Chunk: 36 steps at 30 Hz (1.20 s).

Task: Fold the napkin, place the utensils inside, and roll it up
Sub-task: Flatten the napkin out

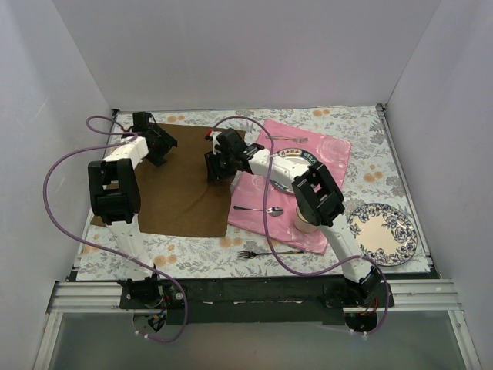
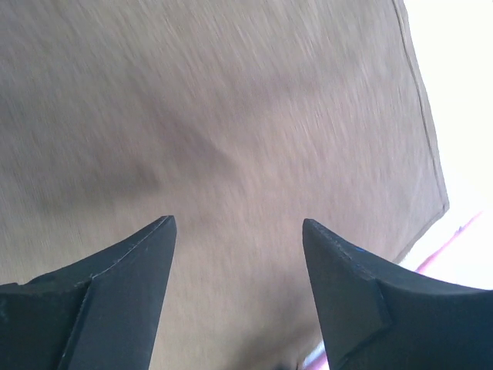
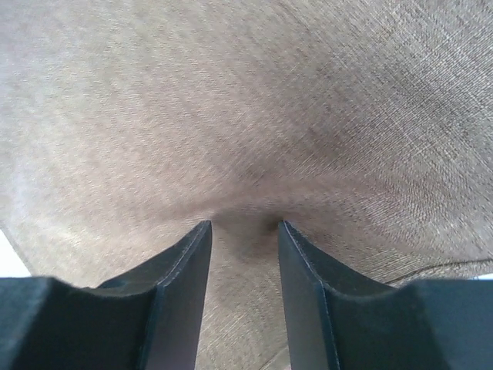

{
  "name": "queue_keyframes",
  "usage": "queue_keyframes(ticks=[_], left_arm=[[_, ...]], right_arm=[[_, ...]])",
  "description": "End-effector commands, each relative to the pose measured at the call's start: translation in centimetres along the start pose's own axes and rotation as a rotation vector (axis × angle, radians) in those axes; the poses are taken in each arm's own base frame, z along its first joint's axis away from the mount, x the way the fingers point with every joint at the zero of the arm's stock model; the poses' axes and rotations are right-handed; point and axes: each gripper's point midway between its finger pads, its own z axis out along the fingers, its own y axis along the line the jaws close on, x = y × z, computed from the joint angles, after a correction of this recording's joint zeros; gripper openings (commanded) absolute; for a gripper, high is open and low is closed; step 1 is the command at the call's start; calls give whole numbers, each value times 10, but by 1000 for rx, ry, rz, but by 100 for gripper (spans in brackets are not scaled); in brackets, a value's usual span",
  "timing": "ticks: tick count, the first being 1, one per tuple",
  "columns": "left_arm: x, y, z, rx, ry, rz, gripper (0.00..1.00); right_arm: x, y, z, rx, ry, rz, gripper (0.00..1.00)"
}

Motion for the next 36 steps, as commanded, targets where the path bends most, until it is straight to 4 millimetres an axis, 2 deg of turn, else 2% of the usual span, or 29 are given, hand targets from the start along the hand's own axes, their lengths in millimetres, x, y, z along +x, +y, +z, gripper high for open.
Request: queue_keyframes(ticks=[1, 4, 5, 7, 10, 14, 17, 21, 26, 29, 30, 34, 36], left_arm=[[-27, -6, 13, 40, -22, -69, 65], [-32, 4, 29, 24, -7, -105, 66], [-33, 7, 32, 31, 7, -119, 66], [-32, 13, 42, 25, 23, -142, 66], [-37, 19, 49, 29, 27, -168, 66], [-45, 40, 64, 1, 34, -198, 66], [-53, 52, 69, -6, 34, -218, 66], [-58, 62, 75, -10, 41, -239, 66], [-55, 49, 67, 43, 63, -241, 67], [-58, 41, 56, 63, 57, -219, 68], [-60, 40, 52, 64, 47, -212, 69], [-72, 22, 16, 87, -25, -147, 73], [-65, 9, 5, 96, -43, -108, 75]], right_arm=[[-34, 30, -50, -53, -64, -60, 50], [-33, 37, -58, -83, -64, -57, 51], [-24, 35, -56, -88, -45, -48, 52], [-20, 38, -56, -103, -43, -43, 52], [-10, 32, -48, -93, -22, -35, 52], [-5, 25, -41, -75, -5, -33, 53], [-5, 24, -36, -77, -1, -32, 53], [-8, 9, -30, -32, -5, -30, 53], [-13, -7, -19, -22, -19, -28, 53], [-16, -11, -9, -26, -28, -24, 53], [-13, -19, -4, -22, -21, -12, 52], [-12, -32, 5, -5, -24, 20, 50], [-10, -42, 10, 6, -27, 26, 50]])
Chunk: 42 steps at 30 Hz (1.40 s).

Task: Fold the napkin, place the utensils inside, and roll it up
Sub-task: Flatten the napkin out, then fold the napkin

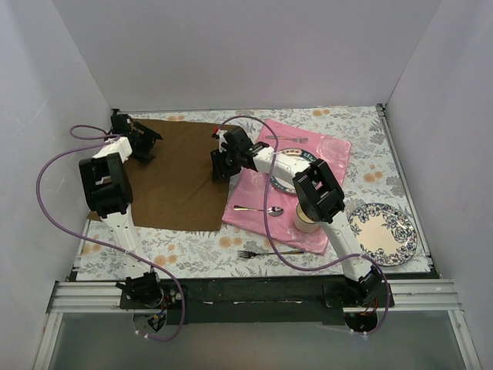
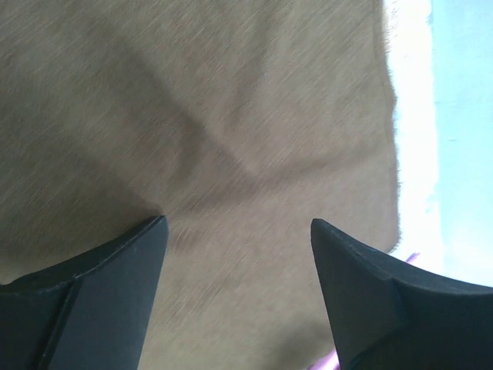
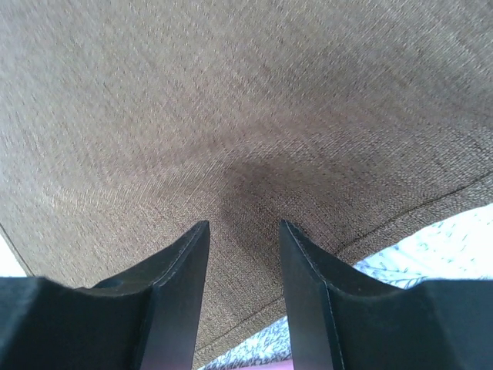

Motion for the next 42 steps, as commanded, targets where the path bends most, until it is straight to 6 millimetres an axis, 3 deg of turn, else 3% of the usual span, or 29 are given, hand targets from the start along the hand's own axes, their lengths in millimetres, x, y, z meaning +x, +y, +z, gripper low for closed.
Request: queue_keyframes(ticks=[1, 5, 10, 13, 18, 22, 27, 29, 30, 33, 34, 38, 42], left_arm=[[17, -25, -43, -16, -44, 115, 76], [44, -45, -60, 12, -21, 180, 77], [79, -57, -81, 47, 20, 242, 78], [91, -55, -98, 47, 10, 282, 79], [121, -46, -126, 42, 8, 386, 80], [145, -18, -152, 27, 48, 387, 82], [155, 1, -174, 21, 43, 375, 83], [151, 7, -178, -21, 26, 330, 88], [148, 22, -181, -96, 16, 303, 92], [129, 42, -181, -191, -46, 215, 95], [108, 54, -183, -217, -71, 130, 95], [75, 76, -190, -256, -106, -22, 95], [41, 87, -206, -291, -216, -99, 95]], right_arm=[[-10, -19, 11, 16, -38, 10, 49], [-11, -24, 10, 5, -26, 10, 48], [-20, -11, -5, -23, -31, -23, 49], [-29, -2, -23, -24, -35, -28, 52], [-57, 24, -75, -47, -109, -58, 59], [-44, 35, -97, -65, -88, -64, 63], [8, 72, -91, -144, -9, -53, 58], [20, 87, -91, -148, 6, -87, 57], [32, 89, -89, -144, 29, -95, 57], [51, 108, -87, -162, 43, -145, 57], [57, 110, -85, -165, 55, -153, 57], [82, 129, -73, -196, 104, -196, 51], [101, 122, -60, -162, 142, -213, 45]])
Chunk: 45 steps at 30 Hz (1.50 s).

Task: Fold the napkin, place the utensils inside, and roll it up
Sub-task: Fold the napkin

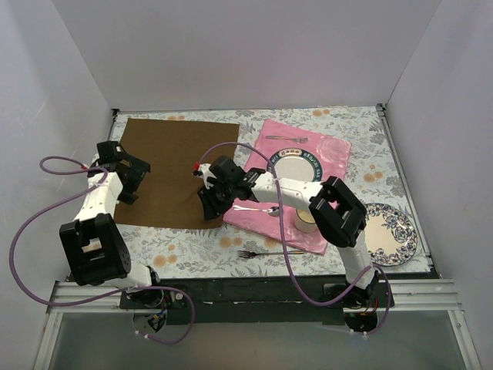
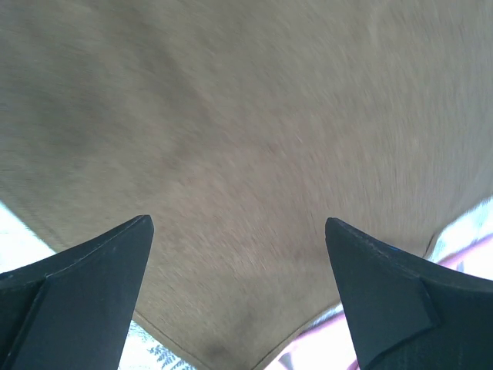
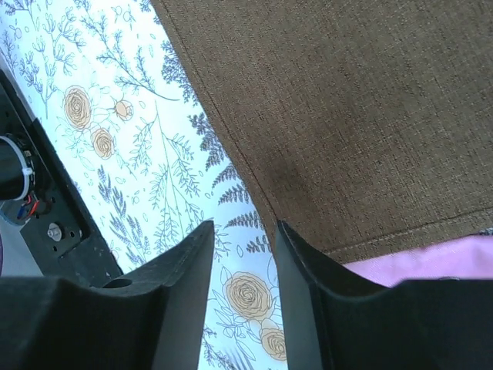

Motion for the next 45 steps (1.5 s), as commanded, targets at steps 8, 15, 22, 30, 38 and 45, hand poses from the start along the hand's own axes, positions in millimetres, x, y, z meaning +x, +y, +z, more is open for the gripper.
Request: queue_keyframes(ticks=[8, 15, 22, 30, 38, 45], left_arm=[[-47, 60, 2, -161, -91, -272, 96], [-71, 100, 16, -243, -154, -357, 91], [-89, 126, 23, -343, -283, -363, 85], [-116, 148, 13, -474, -407, -214, 73], [-121, 165, 35, -526, -405, -64, 42], [-111, 170, 56, -519, -329, -68, 53]], right_arm=[[25, -8, 30, 24, 36, -51, 41], [44, 0, 32, 23, 55, -55, 40], [41, 4, 25, 16, 46, -67, 40], [30, 6, 12, 17, 18, -76, 40], [8, 20, -4, -35, -30, -97, 40], [9, 12, -16, -31, -57, -76, 40]])
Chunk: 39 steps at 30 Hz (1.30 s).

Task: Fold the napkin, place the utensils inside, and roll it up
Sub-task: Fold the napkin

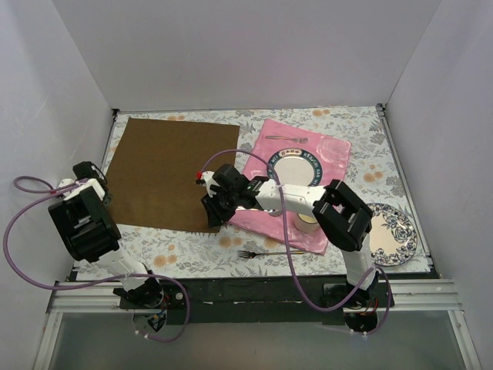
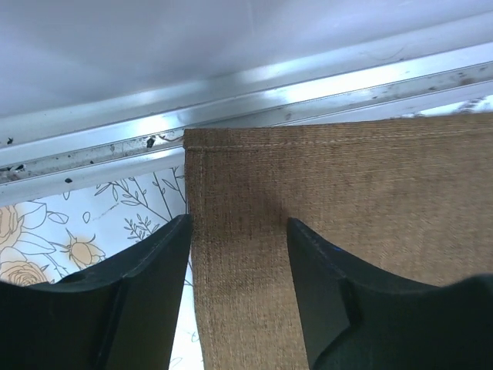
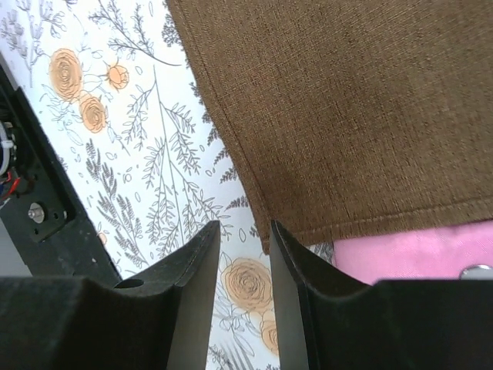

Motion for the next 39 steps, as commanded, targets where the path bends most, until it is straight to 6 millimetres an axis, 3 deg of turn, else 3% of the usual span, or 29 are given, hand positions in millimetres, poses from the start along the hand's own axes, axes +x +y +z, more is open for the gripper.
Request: queue_keyframes(ticks=[1, 10, 16, 20, 24, 28, 34, 39], left_arm=[[-6, 1, 3, -2, -16, -6, 53], [14, 26, 9, -132, 33, -38, 58], [25, 25, 14, -138, 71, -53, 60], [34, 26, 24, -156, 102, -15, 50], [42, 22, 28, -132, 134, -6, 19], [37, 15, 22, -95, 120, 4, 2], [8, -4, -8, -40, 15, 41, 0], [-16, -14, -34, 9, -45, 42, 0]], right_arm=[[-20, 5, -25, -26, -79, -22, 40], [-21, 0, -26, -35, -87, -6, 40], [-22, 0, -25, -31, -85, -9, 40], [-25, -4, -29, -19, -91, -6, 40], [-26, -10, -31, -9, -95, 2, 39], [-27, -11, -32, -7, -99, 1, 39], [-22, -14, -30, -10, -85, 10, 39], [-29, -18, -29, -17, -100, 19, 39]])
